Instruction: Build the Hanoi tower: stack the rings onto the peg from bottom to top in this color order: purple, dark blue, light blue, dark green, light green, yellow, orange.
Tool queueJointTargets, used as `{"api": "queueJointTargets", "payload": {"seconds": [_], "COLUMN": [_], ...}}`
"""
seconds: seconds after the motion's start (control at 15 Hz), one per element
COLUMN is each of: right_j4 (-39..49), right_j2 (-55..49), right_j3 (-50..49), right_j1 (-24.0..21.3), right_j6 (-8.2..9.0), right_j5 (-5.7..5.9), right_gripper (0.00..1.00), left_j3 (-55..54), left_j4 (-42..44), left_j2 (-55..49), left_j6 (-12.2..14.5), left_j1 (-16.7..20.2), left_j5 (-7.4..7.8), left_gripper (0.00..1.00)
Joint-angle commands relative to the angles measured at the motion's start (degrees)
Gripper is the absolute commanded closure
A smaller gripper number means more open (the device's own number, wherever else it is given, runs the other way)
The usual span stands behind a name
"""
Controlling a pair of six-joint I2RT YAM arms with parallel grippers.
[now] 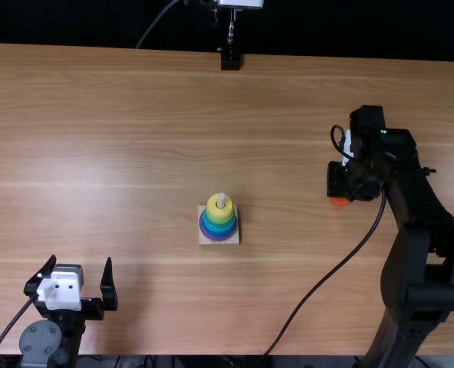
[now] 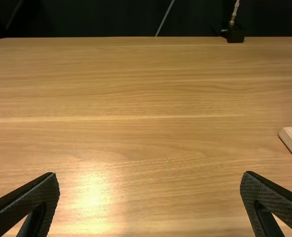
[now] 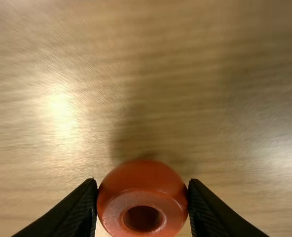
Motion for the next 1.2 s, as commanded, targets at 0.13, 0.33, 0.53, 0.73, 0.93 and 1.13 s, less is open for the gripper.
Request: {"api": "queueJointTargets", "payload": {"seconds": [0.13, 0.33, 0.53, 0.73, 0.93, 1.13], "right_j4": [-8.1, -14.2, -21.6, -23.8, -27.1, -29.5], "right_j2": [-5.2, -5.4, -5.4, -5.4, -5.3, -5.3], "right_j3": [8.0, 14.4, 21.7, 28.2, 32.1, 37.4], "right_j1": [3.9, 10.5, 17.6, 23.2, 27.6, 31.1], "right_j6": [-5.32, -5.85, -8.38, -8.17, -8.06, -8.27], "right_j5": [-0.02, -0.02, -0.23, -0.23, -0.02, 0.09], "right_gripper": [1.00, 1.00, 1.00, 1.00, 1.00, 1.00], "left_j3": [-6.0, -6.0, -6.0, -6.0, -6.0, -6.0], "left_j4": [-4.4, -4.4, -4.4, -4.4, -4.4, -4.4], "left_j2": [-0.7, -0.7, -0.7, -0.7, -0.7, -0.7], "left_j6": [0.2, 0.2, 0.2, 0.2, 0.2, 0.2], "left_j1": [-0.6, -0.6, -0.6, -0.6, -0.6, -0.6], "left_j5": [0.25, 0.25, 0.25, 0.25, 0.25, 0.25], "left_gripper": [0.00, 0.00, 0.00, 0.00, 0.00, 0.00]}}
